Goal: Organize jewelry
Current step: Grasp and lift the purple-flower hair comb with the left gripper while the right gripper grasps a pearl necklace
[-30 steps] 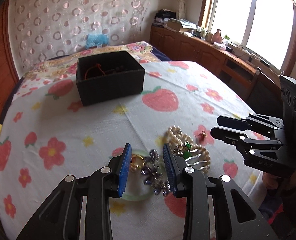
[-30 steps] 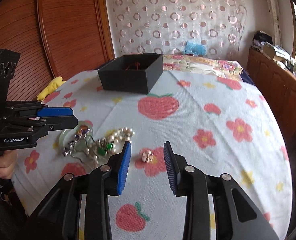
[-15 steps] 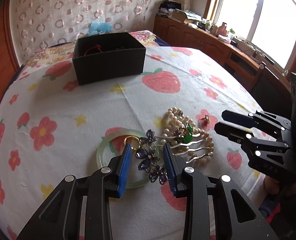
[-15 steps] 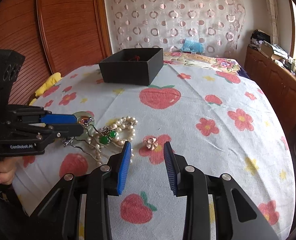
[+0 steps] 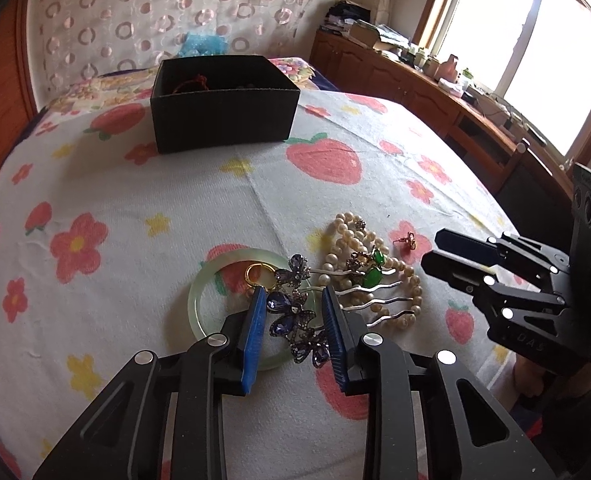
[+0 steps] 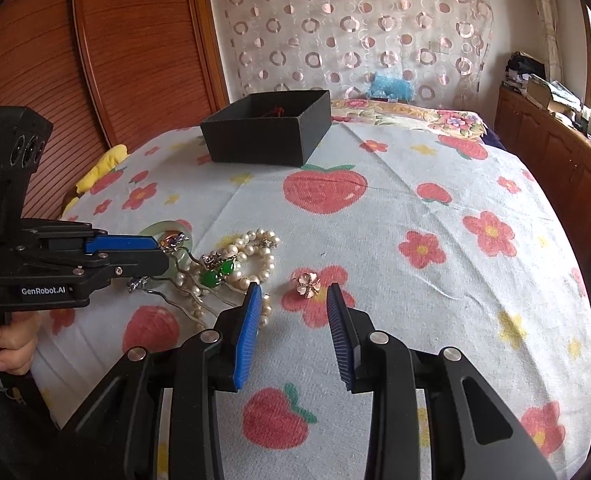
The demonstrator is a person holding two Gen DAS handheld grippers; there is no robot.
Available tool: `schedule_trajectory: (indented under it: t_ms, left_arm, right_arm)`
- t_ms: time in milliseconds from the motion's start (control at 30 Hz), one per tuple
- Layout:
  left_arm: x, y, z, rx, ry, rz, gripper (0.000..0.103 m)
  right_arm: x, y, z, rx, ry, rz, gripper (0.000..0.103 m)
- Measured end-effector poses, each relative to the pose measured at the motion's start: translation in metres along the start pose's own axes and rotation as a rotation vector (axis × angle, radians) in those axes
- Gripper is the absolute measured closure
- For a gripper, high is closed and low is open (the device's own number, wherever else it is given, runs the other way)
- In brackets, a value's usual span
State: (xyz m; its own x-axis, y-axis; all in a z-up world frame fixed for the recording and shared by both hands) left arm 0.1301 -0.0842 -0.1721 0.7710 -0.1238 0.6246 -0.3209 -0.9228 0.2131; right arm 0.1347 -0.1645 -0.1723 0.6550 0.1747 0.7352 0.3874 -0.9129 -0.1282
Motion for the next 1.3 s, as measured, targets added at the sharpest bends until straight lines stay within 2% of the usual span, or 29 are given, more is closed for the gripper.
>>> schedule_trajectory:
  t_ms: [67, 100, 467, 700, 967, 1033, 1300]
  left_arm:
    - [0.000, -0.001, -0.001, -0.004, 0.004, -0.010, 0.077]
    - [0.001, -0.002, -0.001, 0.000, 0.010, -0.017, 0.082]
    - [0.026, -0.013, -0.038, 0.083, 0.153, 0.014, 0.083]
    - [0.036, -0.027, -0.050, 0.124, 0.190, 0.006, 0.083]
    - [0.032, -0.042, -0.056, 0.138, 0.202, -0.018, 0.083]
    - [0.031, -0.043, -0.056, 0.137, 0.202, -0.020, 0.083]
    - [0.027, -0.043, -0.055, 0.128, 0.200, -0.020, 0.083]
  right_arm:
    - [0.000, -0.002, 0.001, 0.006, -0.004, -0.004, 0.067]
    - [0.000, -0.002, 0.002, 0.008, -0.006, -0.004, 0.066]
    - [-0.002, -0.002, 0.005, 0.010, -0.018, -0.009, 0.066]
    - [-0.001, -0.008, 0.003, -0.005, -0.012, -0.046, 0.066]
    - [0.002, -0.044, 0.005, 0.086, -0.038, -0.118, 0.066]
    - [0.001, -0.047, 0.010, 0.076, -0.056, -0.136, 0.083]
    - [-0.001, -0.058, 0.020, 0.107, -0.111, -0.152, 0.085]
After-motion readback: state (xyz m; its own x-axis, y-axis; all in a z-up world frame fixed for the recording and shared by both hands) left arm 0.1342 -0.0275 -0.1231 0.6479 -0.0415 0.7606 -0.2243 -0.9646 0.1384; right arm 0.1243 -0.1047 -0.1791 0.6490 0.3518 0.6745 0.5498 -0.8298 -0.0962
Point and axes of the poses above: each gripper's, at about its wrist camera, not at the fingertips, and z roughly the way its jaws point, y to its right, x to its top, the point moved 10 cm from there along z, roughly the way its jaws point, and after that the axes turned 2 degrees about y, right-handed, at the moved point
